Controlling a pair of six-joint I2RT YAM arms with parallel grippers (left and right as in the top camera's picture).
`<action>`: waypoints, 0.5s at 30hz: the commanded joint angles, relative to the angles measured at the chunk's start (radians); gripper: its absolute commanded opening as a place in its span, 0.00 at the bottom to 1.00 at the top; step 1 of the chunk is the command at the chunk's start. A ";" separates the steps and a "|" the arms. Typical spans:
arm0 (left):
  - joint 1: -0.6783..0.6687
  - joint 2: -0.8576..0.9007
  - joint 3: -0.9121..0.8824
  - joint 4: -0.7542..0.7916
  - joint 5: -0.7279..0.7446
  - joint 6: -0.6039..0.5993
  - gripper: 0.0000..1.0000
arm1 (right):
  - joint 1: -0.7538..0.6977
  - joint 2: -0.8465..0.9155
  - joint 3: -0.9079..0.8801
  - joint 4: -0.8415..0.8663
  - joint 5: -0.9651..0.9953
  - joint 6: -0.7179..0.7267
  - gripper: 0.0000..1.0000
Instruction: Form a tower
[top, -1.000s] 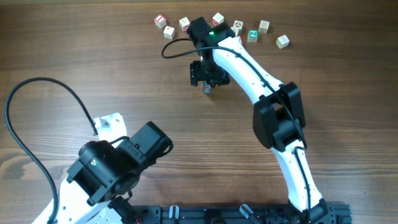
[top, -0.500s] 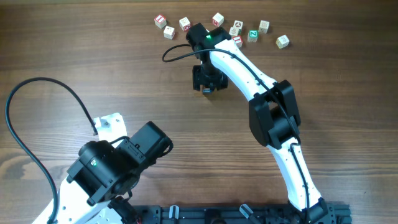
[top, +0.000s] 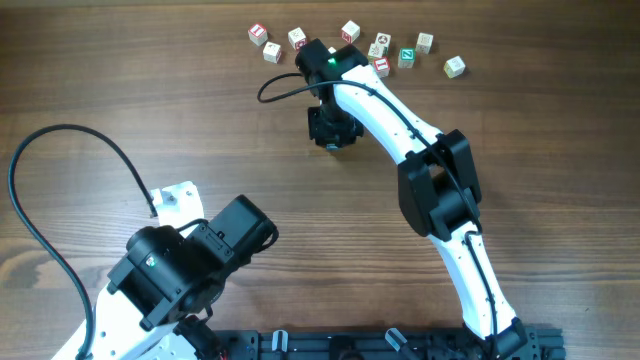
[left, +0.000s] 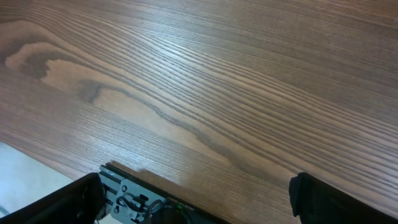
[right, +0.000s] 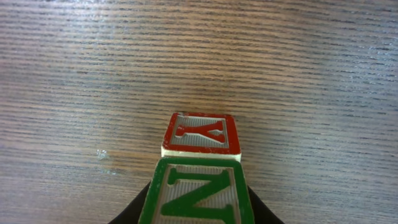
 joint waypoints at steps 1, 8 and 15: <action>0.001 -0.005 0.000 -0.001 -0.007 -0.020 1.00 | 0.006 0.023 0.014 -0.004 0.008 0.018 0.25; 0.001 -0.005 0.000 -0.001 -0.007 -0.020 1.00 | 0.006 0.022 0.015 -0.002 0.009 0.024 0.36; 0.001 -0.005 0.000 -0.001 -0.007 -0.020 1.00 | 0.006 0.022 0.015 -0.002 0.012 0.024 0.62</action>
